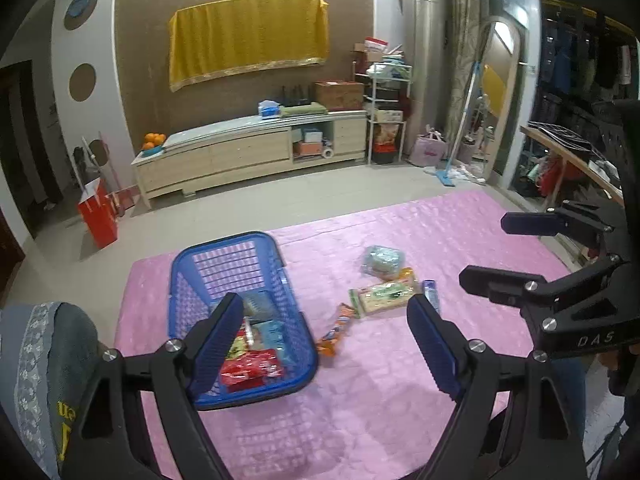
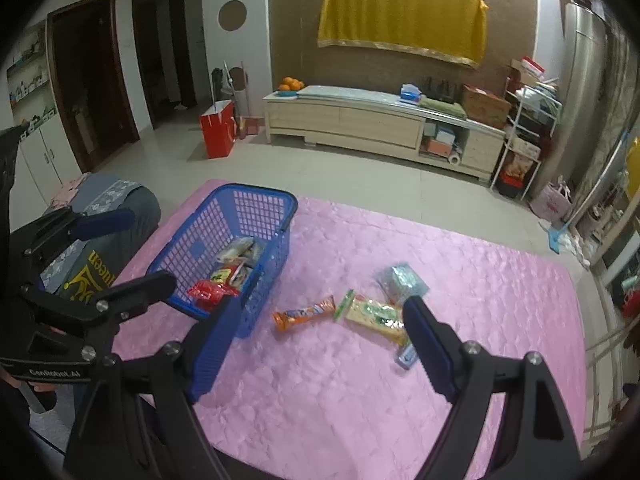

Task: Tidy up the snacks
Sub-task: 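Move both open tools back toward the remaining snacks on the table, then grasp the green-labelled cracker pack with the left tool while right tool grasps the Doublemint tube, then lift both held snacks and carry them over the blue basket, then open the right tool to drop the Doublemint tube into the basket, then open the left tool to drop the green-labelled cracker pack into the basket, then move both open tools toward the orange stick snack and orange packet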

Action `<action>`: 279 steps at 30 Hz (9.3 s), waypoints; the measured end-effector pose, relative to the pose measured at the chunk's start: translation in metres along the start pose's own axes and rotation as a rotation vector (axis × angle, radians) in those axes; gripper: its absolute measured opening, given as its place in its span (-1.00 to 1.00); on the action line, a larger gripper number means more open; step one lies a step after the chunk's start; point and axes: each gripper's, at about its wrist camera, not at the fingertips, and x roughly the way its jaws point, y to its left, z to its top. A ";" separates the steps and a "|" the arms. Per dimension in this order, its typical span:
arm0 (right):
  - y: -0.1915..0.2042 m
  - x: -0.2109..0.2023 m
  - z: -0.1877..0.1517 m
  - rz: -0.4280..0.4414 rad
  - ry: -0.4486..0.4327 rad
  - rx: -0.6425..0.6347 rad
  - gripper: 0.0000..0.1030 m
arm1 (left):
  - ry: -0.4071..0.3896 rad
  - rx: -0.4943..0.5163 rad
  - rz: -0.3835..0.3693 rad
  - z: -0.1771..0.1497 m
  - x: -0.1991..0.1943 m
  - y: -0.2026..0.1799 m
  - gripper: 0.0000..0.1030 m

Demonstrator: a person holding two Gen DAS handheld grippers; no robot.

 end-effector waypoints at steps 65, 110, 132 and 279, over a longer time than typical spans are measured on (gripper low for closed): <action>-0.196 0.195 -0.121 -0.063 0.344 0.231 -0.23 | 0.360 0.196 -0.140 -0.043 0.319 -0.086 0.60; -0.138 0.134 -0.097 0.021 0.242 0.140 -0.32 | 0.334 0.116 -0.131 -0.035 0.238 -0.113 0.17; -0.016 0.049 -0.026 0.057 0.066 0.003 -0.33 | 0.117 0.055 -0.015 -0.016 0.086 -0.030 0.17; -0.120 0.129 -0.085 -0.029 0.231 0.170 0.78 | 0.362 0.273 0.104 -0.039 0.199 -0.093 0.32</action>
